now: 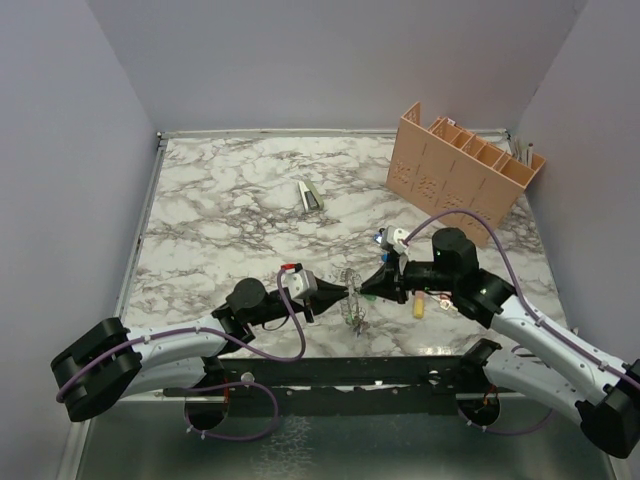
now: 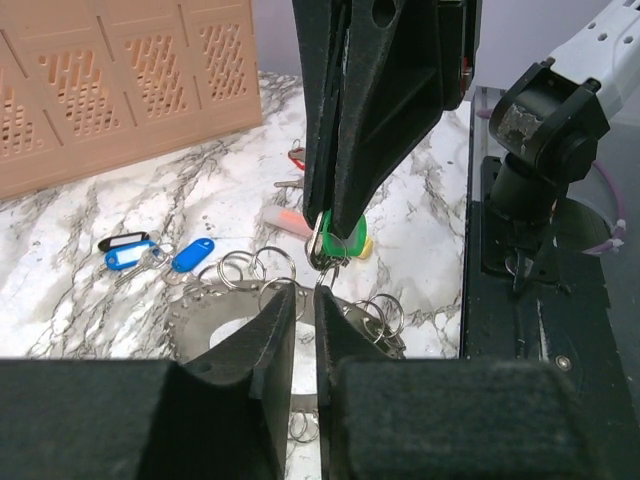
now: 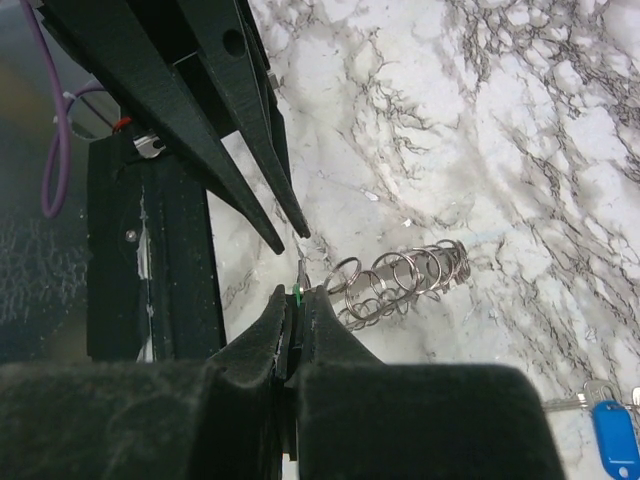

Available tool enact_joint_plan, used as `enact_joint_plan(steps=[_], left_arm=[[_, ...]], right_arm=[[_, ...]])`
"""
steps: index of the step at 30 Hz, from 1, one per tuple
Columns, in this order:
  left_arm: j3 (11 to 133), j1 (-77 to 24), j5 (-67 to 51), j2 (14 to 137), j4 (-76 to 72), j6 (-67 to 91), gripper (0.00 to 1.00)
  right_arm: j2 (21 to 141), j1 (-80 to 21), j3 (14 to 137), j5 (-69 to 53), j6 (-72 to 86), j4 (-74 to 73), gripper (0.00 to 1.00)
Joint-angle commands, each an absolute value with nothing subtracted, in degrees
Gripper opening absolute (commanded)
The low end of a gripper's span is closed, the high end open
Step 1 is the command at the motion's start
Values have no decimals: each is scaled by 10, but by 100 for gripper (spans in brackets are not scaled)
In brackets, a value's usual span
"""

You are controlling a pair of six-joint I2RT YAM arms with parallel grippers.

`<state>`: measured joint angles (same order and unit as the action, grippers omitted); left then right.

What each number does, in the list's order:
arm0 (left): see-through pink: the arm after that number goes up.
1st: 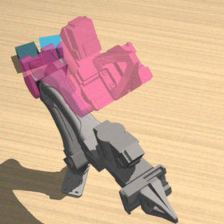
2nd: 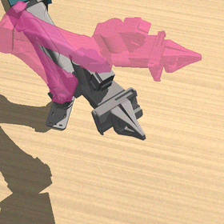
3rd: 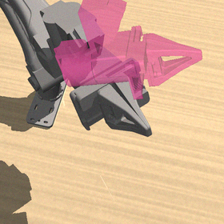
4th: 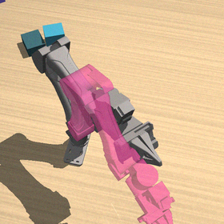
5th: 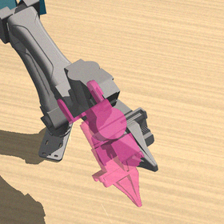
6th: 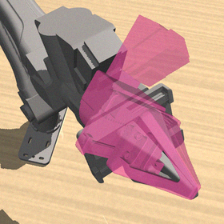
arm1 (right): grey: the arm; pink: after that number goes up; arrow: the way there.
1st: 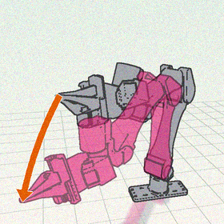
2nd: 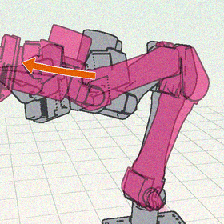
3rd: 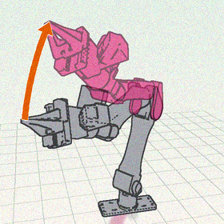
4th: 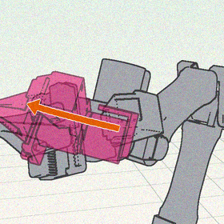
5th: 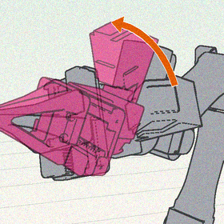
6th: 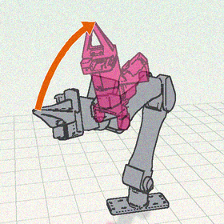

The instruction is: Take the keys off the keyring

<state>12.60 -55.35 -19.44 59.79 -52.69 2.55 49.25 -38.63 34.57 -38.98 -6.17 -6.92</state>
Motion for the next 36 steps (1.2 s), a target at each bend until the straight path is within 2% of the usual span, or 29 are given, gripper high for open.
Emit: enact_joint_plan(steps=[1,11,18,25,36], left_arm=[[120,-553,-180,585,-539,21,17],[125,-553,-192,584,-528,17,28],[134,-553,-173,595,-512,16,29],[158,-553,-45,610,-451,29,29],[161,-553,-48,610,-445,33,30]], right_arm=[[499,-387,386,-396,-82,-105,0],[535,-392,442,-413,-98,-139,1],[571,-413,475,-390,-93,-156,1],[578,-437,499,-365,-67,-195,1],[612,-490,516,-312,-19,-201,1]])
